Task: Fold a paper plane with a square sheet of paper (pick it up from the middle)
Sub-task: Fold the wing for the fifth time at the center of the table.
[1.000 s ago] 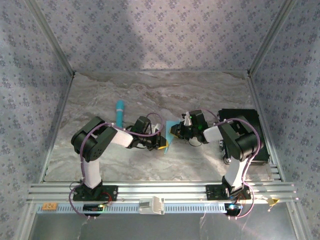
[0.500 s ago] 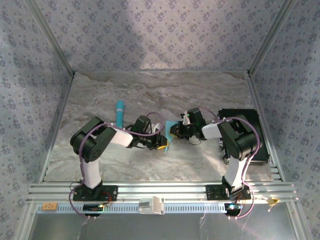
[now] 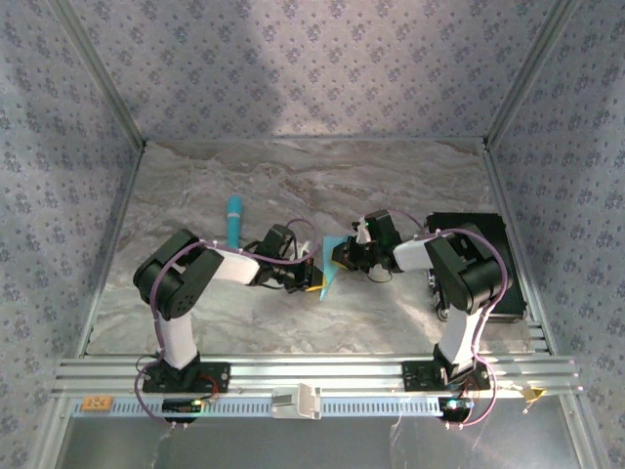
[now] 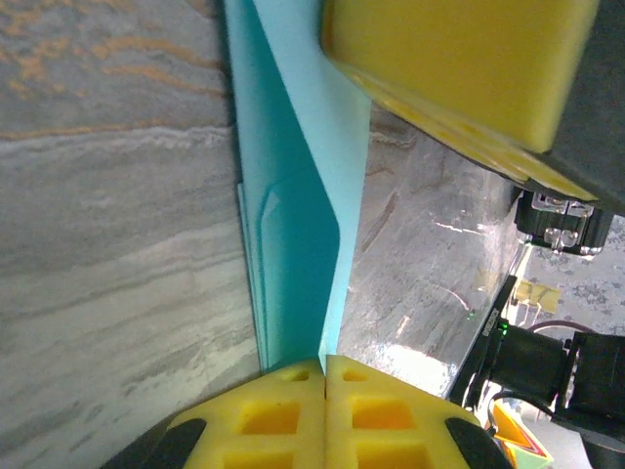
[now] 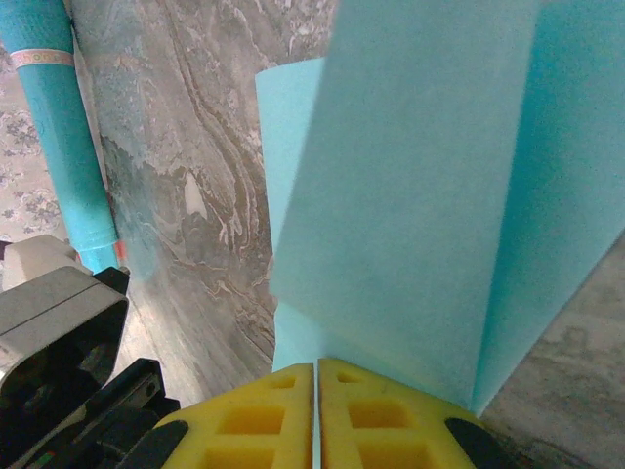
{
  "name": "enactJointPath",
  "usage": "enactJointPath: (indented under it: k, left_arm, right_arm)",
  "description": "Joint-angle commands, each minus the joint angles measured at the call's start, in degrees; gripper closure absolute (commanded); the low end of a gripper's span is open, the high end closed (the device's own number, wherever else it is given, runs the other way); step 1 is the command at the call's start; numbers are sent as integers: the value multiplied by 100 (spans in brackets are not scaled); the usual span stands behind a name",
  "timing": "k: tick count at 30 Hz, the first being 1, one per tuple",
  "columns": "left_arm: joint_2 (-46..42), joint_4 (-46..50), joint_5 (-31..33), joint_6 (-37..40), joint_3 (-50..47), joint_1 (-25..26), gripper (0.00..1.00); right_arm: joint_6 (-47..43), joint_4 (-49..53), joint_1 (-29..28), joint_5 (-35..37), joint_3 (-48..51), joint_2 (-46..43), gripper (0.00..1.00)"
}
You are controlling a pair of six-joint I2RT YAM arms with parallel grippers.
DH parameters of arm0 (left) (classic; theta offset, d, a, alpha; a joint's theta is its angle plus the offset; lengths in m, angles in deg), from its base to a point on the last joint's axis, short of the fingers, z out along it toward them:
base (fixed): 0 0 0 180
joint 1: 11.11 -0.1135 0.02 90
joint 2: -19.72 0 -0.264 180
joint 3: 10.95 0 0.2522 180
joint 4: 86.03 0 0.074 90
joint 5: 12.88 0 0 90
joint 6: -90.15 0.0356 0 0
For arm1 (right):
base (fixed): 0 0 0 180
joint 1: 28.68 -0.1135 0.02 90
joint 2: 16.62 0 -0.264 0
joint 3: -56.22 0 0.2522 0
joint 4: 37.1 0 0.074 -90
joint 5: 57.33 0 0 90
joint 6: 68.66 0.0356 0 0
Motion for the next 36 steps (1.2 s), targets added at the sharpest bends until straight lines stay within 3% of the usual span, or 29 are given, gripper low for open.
enactJointPath:
  k: [1, 19, 25, 32, 36]
  left_arm:
    - [-86, 299, -321, 187, 66, 36, 96]
    - [222, 1361, -570, 756, 239, 70, 100]
    - [231, 1631, -556, 947, 225, 106, 98]
    - [99, 1879, -322, 1081, 244, 126, 88]
    - [90, 2003, -297, 1177, 290, 146, 90]
  right_arm:
    - [-206, 722, -47, 643, 71, 306, 89]
    - [-189, 923, -66, 900, 108, 274, 91]
    - [-165, 873, -76, 919, 139, 312, 91]
    - [-164, 895, -63, 962, 166, 274, 91]
    - [-160, 872, -67, 945, 181, 276, 91]
